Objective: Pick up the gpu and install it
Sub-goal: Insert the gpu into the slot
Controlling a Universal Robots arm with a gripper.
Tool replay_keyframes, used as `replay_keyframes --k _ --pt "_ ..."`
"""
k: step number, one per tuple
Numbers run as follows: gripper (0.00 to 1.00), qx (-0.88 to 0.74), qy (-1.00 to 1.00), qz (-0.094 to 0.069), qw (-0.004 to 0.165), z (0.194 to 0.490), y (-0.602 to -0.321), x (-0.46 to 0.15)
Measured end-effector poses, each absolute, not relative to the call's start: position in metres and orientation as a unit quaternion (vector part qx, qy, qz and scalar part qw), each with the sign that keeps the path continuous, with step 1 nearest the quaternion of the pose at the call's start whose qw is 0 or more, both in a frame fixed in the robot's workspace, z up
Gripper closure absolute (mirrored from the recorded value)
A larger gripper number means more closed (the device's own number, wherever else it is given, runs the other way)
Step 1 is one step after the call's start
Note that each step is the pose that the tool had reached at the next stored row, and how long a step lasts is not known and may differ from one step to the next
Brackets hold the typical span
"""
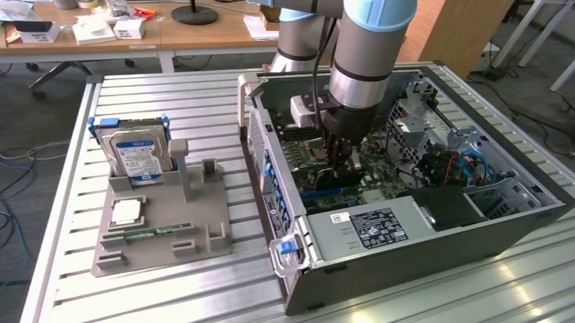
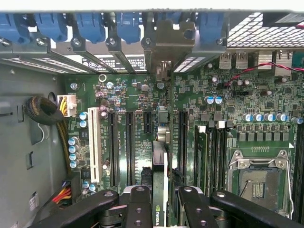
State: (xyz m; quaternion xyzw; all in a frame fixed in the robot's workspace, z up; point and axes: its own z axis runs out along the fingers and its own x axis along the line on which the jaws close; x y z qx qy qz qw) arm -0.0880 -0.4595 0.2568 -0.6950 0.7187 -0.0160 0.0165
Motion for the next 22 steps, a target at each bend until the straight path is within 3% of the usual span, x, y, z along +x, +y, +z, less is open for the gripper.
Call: replay_keyframes --k 22 --pt "0.74 -0.695 0.719 -0.016 0.016 0.2499 -0.4595 -0.0881"
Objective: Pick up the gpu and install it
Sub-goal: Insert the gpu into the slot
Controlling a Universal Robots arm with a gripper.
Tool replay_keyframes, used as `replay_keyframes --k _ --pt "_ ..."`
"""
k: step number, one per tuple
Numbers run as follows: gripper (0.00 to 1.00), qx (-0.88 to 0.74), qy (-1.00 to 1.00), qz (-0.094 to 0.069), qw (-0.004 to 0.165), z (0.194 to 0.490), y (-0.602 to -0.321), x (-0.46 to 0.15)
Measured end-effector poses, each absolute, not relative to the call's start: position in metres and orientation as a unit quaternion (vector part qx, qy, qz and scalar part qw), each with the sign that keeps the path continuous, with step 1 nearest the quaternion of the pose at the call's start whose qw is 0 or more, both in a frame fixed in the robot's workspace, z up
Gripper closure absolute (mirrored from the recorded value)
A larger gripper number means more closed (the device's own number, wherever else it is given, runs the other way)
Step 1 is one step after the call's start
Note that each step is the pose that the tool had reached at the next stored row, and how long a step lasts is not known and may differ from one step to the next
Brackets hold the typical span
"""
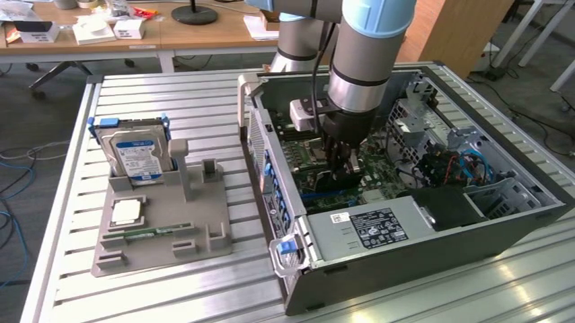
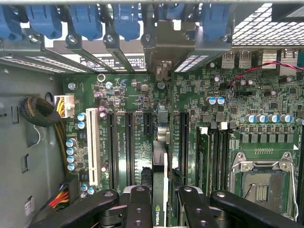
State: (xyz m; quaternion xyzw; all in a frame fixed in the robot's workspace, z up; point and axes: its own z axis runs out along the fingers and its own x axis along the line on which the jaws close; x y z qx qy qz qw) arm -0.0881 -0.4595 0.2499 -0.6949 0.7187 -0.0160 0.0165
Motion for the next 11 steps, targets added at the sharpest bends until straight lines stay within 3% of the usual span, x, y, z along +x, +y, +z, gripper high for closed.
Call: replay_keyframes --k 11 --pt "0.74 -0.695 0.719 -0.016 0.017 0.2512 -0.4595 -0.088"
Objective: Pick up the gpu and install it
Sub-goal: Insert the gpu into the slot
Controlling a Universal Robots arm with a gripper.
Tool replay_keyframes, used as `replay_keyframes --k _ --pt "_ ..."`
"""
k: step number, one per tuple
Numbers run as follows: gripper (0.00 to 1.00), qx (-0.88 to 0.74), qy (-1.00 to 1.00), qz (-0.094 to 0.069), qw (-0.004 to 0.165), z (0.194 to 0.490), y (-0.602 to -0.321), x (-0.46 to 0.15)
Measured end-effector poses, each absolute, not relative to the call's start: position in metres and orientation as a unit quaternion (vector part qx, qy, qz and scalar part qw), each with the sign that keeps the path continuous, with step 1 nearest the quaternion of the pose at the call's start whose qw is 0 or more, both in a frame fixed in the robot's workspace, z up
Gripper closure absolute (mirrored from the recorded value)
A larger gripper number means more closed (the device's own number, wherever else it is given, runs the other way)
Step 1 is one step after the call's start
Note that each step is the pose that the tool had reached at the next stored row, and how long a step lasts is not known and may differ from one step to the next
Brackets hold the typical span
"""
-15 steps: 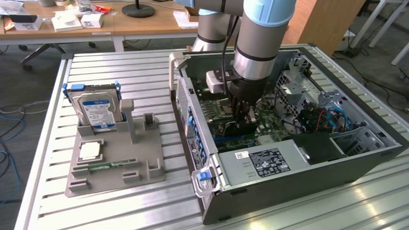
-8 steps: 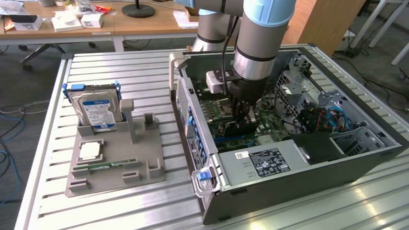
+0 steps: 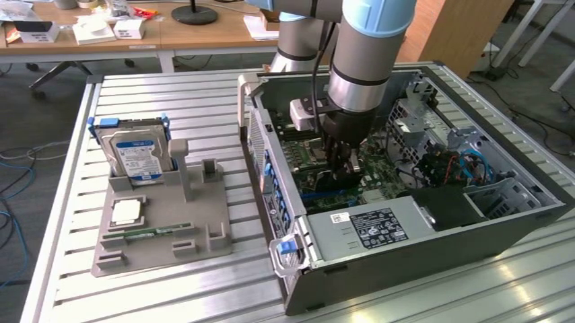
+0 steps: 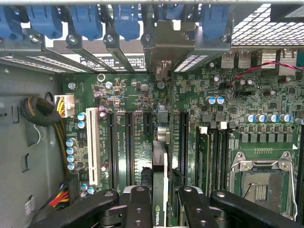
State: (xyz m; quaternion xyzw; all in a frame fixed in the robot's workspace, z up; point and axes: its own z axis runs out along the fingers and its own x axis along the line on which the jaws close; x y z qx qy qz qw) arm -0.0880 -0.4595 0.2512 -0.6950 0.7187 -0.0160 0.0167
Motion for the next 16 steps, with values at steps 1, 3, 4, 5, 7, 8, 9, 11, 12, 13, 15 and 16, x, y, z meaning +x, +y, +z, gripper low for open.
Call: replay_keyframes --k 1,3,4,5,7,8,9,11,12,13,15,16 --pt "0.74 -0.695 0.719 -0.016 0.017 0.2512 -0.4595 -0.088" --pt "0.74 -0.695 0.719 -0.016 0.017 0.2513 -0.4595 -0.088" --pt "0.74 -0.695 0.719 -0.016 0.017 0.2513 -0.4595 -0.088" --pt "0.74 -0.695 0.719 -0.016 0.017 0.2513 -0.4595 -0.088" --pt "0.74 -0.695 0.719 -0.016 0.017 0.2513 -0.4595 -0.088" --pt "0.74 -0.695 0.719 -0.016 0.017 0.2513 -0.4595 -0.088" --pt "0.74 -0.695 0.719 -0.016 0.018 0.2513 -0.4595 -0.0881" --pt "0.74 -0.695 0.719 -0.018 0.019 0.2513 -0.4595 -0.0881" --pt "0.74 -0.695 0.719 -0.018 0.019 0.2512 -0.4595 -0.0881" --pt "0.74 -0.695 0.719 -0.018 0.019 0.2512 -0.4595 -0.0881" --pt "0.74 -0.695 0.719 -0.018 0.019 0.2512 -0.4595 -0.0882" --pt "0.74 -0.695 0.719 -0.018 0.019 0.2512 -0.4595 -0.0882"
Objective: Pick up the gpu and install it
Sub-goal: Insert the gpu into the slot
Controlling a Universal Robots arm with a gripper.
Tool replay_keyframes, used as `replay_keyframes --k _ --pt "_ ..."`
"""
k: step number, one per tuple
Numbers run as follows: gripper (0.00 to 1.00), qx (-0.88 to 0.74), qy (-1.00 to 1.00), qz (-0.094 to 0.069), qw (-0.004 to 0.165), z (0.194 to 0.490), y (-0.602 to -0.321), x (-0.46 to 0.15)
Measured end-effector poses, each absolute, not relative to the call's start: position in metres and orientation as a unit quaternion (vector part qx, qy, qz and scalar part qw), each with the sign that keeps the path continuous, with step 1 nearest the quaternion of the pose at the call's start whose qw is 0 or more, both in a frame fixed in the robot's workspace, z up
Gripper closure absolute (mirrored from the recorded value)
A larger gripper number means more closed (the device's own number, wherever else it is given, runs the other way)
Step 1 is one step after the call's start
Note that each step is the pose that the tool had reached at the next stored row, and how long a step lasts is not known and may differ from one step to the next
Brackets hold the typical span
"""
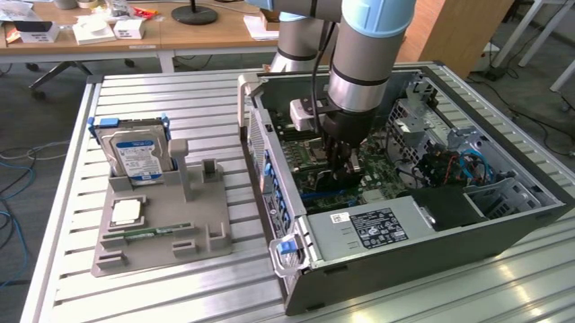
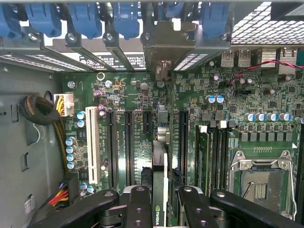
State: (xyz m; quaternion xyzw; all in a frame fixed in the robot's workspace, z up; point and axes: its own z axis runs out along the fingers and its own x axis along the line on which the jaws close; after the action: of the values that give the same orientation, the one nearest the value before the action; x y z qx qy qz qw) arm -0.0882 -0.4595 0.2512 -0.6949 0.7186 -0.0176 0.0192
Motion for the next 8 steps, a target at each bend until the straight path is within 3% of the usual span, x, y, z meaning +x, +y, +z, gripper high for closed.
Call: replay_keyframes --k 8 --pt "0.74 -0.695 0.719 -0.018 0.019 0.2512 -0.4595 -0.0897"
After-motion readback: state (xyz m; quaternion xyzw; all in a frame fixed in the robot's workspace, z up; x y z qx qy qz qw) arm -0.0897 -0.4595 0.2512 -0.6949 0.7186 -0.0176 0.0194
